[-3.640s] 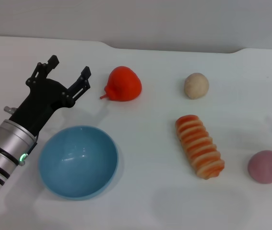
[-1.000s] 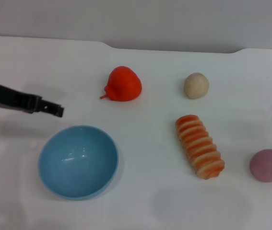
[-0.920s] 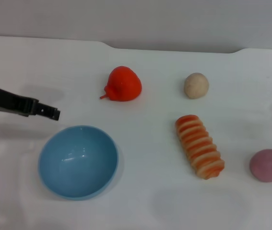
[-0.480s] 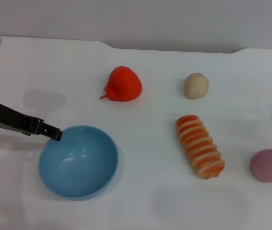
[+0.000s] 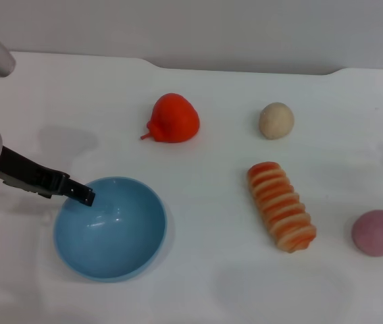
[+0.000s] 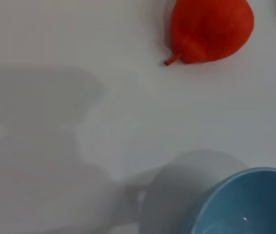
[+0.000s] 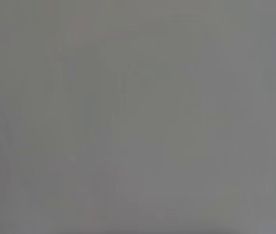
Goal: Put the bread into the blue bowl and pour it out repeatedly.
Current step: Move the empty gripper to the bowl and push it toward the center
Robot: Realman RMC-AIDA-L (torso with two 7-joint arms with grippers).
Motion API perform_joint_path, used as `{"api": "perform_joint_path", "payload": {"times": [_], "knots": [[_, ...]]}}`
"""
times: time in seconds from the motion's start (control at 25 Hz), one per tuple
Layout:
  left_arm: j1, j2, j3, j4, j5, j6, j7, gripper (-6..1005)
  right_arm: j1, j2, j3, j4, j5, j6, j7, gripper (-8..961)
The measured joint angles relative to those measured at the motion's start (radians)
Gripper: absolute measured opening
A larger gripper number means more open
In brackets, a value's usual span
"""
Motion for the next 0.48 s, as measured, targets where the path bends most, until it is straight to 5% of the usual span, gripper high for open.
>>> {"api": "perform_joint_path", "payload": {"times": [0.48], "knots": [[-0.036,0.001,-0.005,-0.039,0.03,0.011,0.002,875,0.012,-0.001,-0.001,-0.002,-0.004,0.033,-0.001,386]]}}
